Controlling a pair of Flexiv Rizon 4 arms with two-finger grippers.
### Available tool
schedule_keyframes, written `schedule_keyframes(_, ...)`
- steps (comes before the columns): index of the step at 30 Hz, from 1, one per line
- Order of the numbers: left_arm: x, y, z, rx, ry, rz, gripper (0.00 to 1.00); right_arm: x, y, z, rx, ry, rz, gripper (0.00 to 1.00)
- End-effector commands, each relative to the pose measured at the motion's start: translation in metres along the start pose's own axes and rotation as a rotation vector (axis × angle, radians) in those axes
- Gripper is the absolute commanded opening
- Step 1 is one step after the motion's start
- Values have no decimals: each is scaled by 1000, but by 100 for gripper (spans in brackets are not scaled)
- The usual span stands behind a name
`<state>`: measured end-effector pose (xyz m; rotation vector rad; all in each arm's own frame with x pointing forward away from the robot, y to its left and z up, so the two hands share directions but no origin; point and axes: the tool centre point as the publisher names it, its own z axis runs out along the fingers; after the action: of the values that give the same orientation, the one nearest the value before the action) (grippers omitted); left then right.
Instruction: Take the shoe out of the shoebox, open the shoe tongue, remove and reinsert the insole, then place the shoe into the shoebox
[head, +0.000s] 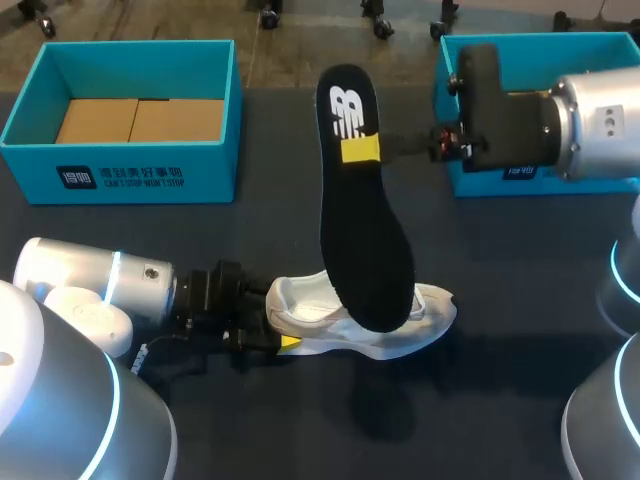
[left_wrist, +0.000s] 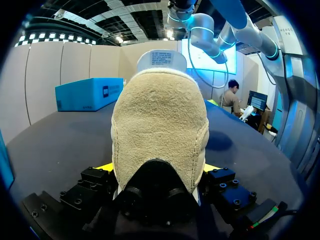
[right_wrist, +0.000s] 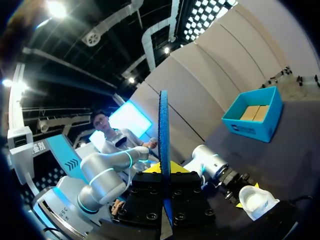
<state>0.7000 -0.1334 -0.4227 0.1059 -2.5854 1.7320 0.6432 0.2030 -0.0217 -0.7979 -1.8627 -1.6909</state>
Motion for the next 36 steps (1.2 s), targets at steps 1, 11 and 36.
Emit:
schedule_keyframes(1,1,1,0,-1,-2,-1,0,2,-3,-7,1,-6,-2,0)
schedule_keyframes(11,1,1,0,-1,-2,-1,0,0,-11,-13,-41,-26,10,0)
schedule_keyframes(36,2,1,-2,-6,-7,5,65,0,-12,-13,-52,-32,1,0)
